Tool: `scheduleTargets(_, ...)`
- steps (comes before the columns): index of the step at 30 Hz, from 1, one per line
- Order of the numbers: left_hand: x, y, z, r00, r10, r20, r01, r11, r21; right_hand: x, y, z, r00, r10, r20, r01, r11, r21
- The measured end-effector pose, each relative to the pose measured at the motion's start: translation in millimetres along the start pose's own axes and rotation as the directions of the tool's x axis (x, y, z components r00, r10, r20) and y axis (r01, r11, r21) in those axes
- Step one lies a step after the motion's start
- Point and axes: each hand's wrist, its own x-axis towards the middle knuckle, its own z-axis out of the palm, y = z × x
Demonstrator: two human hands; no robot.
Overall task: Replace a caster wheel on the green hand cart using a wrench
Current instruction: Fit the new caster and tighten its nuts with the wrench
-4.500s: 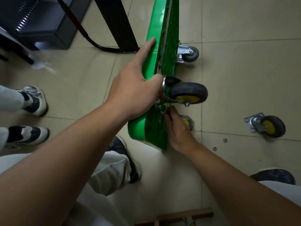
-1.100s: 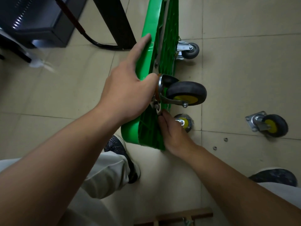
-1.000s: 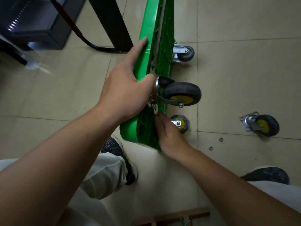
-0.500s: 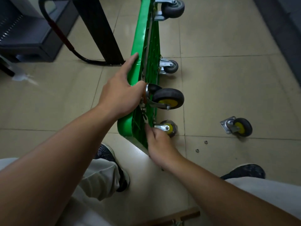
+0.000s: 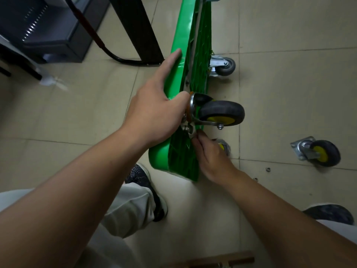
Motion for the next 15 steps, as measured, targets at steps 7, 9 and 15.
scheduleTargets(7, 0.4, -0.1, 0.5, 1.000, 0.006, -0.008, -0.005, 1.000, 0.026, 7.1, 7.1, -1.9, 0.998, -0.030, 0.047, 0.030, 1.000, -0.007)
scheduleTargets(9, 0.6, 0.7, 0.7, 1.000, 0.003, -0.012, -0.003, 1.000, 0.021, 4.0, 5.8, -1.5, 0.999, -0.008, 0.031, 0.009, 1.000, -0.024)
scheduleTargets(15, 0.5, 1.9, 4.8, 1.000, -0.005, -0.028, 0.005, 1.000, 0.001, -16.3, -31.3, 11.5, 0.967, 0.255, -0.023, -0.254, 0.966, 0.057)
